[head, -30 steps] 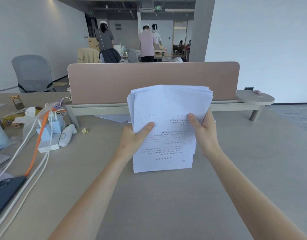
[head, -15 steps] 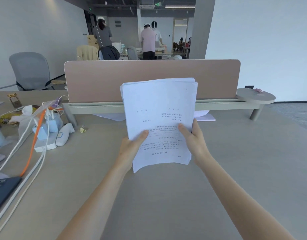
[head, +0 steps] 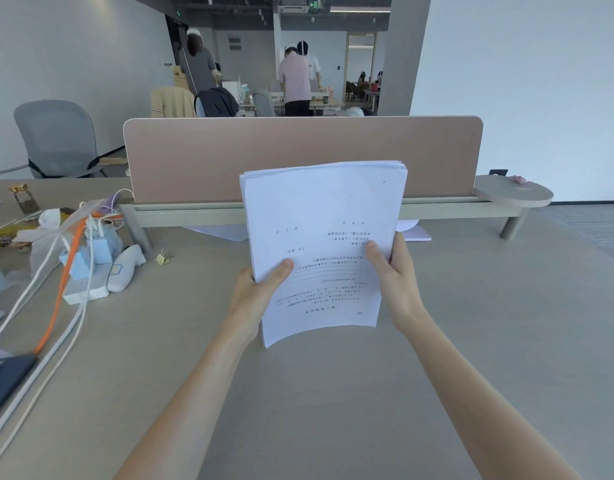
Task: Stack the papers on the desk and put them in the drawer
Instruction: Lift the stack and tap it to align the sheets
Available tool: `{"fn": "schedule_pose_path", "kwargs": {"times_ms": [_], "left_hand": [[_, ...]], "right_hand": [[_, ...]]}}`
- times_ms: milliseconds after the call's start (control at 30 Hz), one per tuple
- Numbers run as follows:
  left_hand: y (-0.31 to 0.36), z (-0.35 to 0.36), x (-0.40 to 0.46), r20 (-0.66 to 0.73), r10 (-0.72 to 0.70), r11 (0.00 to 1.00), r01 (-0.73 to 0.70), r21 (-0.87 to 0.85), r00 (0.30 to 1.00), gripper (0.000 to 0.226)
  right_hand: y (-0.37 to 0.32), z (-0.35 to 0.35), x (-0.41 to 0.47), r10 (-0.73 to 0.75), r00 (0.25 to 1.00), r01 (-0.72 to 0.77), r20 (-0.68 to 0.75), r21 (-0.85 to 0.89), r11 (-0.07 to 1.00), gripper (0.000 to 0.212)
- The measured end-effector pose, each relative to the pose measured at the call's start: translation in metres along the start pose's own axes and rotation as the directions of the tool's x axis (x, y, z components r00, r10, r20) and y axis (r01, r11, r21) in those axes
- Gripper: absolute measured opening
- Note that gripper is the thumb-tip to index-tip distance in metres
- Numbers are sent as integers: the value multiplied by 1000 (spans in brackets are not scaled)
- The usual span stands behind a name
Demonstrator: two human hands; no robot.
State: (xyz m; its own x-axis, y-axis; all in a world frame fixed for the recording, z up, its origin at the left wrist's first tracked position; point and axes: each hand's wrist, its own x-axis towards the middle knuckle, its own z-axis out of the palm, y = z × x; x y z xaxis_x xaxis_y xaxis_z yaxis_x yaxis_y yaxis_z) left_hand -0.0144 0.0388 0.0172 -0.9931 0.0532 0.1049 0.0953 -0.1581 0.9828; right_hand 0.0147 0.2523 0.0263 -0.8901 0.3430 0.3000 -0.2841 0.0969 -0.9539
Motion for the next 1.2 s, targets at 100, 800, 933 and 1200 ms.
{"fn": "schedule_pose_path", "kwargs": {"times_ms": [100, 800, 933, 1200], "left_hand": [[-5, 5, -1, -15, -25, 1000, 25, -1, 1000, 5], [-54, -1, -5, -18, -112, 990, 114, 85, 993, 7], [-57, -3, 2, -50, -105, 990, 109, 87, 993, 12], [-58, -5, 2, 40, -224, 949, 209, 236, 974, 12]], "right_hand": [[12, 3, -6, 44, 998, -43, 36, -11, 999, 35], [65, 5, -32, 132, 991, -131, -2, -75, 989, 4], [72, 11, -28, 176, 984, -176, -17, -101, 979, 33], [70, -1, -20, 324, 946, -322, -8, -149, 935, 16]]}}
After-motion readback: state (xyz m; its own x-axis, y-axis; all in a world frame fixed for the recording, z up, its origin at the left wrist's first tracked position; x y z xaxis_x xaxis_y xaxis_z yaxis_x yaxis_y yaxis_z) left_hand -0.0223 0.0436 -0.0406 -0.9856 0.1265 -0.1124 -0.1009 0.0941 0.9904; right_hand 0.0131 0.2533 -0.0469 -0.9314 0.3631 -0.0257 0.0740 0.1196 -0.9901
